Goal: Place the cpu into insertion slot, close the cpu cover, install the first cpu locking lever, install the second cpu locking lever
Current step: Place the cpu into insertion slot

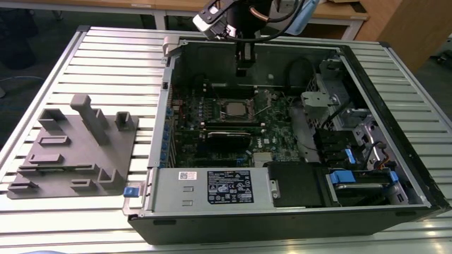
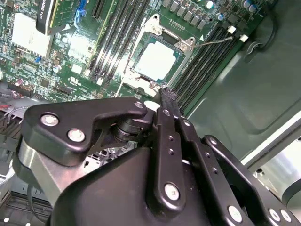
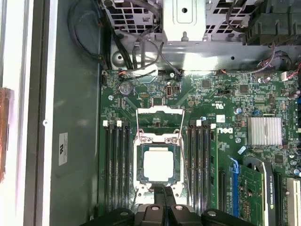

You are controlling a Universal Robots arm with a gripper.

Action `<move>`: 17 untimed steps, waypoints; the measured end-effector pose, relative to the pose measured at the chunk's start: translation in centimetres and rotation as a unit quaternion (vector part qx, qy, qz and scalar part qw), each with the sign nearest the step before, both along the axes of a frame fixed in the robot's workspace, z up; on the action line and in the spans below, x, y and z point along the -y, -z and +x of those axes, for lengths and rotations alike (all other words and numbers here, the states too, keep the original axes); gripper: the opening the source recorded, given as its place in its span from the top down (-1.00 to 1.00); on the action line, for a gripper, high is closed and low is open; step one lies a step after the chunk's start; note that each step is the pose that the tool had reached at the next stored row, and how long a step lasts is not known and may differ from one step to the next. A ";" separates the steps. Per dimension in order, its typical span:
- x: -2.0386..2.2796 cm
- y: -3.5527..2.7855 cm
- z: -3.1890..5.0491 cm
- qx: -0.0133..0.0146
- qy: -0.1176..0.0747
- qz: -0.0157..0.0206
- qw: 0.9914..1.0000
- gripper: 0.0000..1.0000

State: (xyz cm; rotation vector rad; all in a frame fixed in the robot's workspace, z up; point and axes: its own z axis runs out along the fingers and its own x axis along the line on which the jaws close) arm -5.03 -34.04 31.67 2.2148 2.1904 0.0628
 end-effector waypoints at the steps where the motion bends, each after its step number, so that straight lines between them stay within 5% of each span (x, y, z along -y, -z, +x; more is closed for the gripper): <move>1: 0.00 -0.02 0.00 0.000 0.000 0.000 1.000 0.79; 17: 0.00 -0.42 0.00 0.000 0.000 0.000 1.000 0.79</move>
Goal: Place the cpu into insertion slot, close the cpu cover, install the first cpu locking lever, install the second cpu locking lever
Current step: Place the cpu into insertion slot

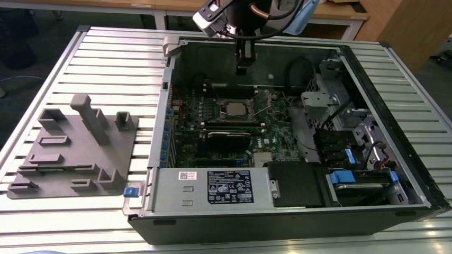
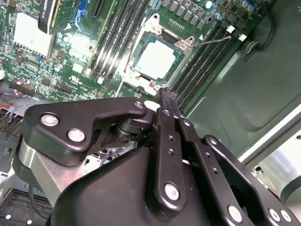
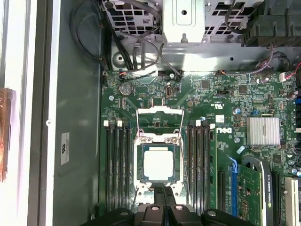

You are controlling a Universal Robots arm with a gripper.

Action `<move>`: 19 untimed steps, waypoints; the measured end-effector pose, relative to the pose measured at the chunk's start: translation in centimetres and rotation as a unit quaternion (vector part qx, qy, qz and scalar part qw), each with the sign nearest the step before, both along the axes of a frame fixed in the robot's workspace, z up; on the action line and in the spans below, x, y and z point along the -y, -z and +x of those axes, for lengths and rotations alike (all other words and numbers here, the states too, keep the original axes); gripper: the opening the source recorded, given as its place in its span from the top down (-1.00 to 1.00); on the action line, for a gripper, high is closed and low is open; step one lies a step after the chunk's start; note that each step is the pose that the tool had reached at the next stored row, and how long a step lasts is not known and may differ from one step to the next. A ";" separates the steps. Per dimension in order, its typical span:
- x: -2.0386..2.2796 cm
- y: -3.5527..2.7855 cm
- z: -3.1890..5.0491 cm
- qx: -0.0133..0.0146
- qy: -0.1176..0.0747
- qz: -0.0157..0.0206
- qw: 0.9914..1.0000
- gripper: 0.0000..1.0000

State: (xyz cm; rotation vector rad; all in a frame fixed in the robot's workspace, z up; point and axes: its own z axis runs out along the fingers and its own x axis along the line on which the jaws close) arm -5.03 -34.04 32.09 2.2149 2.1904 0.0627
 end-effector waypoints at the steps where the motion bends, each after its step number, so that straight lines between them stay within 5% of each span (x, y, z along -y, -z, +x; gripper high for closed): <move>1: 0.00 -0.02 0.00 0.000 0.000 0.000 1.000 0.79; 19: 0.00 -0.46 0.00 0.000 0.000 0.000 1.000 0.79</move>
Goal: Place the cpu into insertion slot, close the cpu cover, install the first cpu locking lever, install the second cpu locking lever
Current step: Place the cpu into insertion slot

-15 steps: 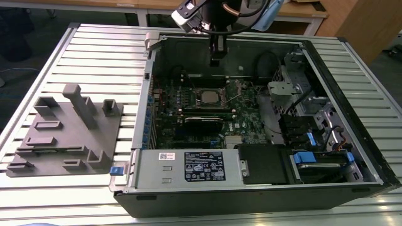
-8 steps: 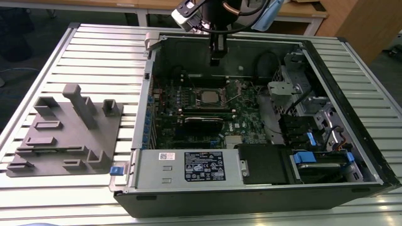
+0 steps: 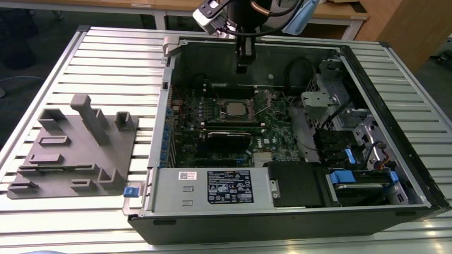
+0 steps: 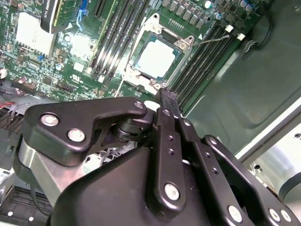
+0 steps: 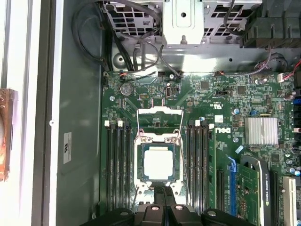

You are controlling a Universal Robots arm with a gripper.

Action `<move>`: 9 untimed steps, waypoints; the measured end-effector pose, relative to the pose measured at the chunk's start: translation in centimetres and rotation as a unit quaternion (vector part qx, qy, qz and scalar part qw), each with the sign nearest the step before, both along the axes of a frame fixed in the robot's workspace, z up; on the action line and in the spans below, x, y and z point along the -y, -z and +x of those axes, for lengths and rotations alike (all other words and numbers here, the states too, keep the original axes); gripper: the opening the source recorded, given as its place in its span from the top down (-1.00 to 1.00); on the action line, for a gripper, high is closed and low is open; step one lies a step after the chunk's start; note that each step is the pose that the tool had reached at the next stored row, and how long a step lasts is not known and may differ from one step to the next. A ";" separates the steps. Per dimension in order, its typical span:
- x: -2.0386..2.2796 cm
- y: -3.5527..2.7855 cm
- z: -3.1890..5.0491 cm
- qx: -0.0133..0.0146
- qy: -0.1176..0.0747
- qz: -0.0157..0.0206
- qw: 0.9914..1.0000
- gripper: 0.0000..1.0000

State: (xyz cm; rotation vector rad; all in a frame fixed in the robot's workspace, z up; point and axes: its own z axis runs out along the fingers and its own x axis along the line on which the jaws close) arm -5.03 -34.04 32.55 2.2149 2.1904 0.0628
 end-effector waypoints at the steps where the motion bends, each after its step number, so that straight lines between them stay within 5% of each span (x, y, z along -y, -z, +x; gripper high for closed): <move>1: 0.00 -0.03 0.00 0.000 0.000 0.000 1.000 0.79; 9: 0.00 -0.22 0.00 0.000 0.000 0.000 1.000 0.79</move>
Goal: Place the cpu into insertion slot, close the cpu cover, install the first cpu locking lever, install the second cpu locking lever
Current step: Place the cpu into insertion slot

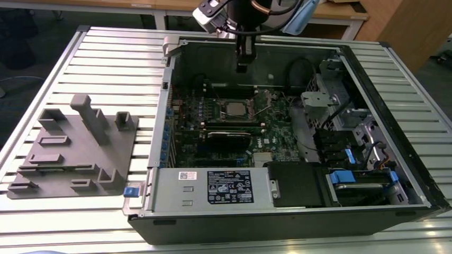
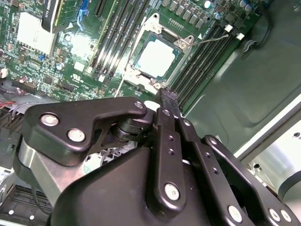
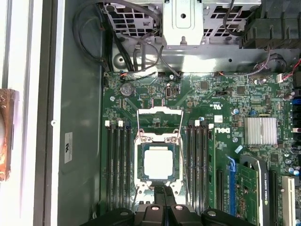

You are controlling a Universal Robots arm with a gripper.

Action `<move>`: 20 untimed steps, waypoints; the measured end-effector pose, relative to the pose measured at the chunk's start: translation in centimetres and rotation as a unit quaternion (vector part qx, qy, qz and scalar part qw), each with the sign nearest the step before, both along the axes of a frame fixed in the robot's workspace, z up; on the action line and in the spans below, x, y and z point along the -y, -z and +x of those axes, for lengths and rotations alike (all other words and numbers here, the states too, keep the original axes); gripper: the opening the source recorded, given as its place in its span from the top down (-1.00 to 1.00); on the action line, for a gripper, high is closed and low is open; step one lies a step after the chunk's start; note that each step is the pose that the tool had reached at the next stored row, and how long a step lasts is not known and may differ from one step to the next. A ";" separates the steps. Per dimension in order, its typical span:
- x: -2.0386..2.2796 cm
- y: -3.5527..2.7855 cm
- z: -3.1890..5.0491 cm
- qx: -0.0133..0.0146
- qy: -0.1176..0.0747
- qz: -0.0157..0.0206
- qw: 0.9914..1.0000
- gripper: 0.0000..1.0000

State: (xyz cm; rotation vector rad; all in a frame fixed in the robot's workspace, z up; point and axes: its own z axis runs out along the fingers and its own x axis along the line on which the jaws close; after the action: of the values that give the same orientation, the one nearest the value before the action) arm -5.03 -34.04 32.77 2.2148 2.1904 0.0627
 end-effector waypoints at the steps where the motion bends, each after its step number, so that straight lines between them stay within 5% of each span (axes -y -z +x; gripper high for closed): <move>1: 0.00 -0.03 0.00 0.000 0.000 0.000 1.000 0.79; 12: 0.00 -0.22 0.01 0.000 0.000 -0.001 1.000 0.79; 20: 0.00 1.31 0.00 0.000 0.000 -0.001 1.000 0.79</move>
State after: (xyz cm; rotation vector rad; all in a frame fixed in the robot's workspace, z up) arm -5.03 -34.04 31.45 2.2135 2.1892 0.0600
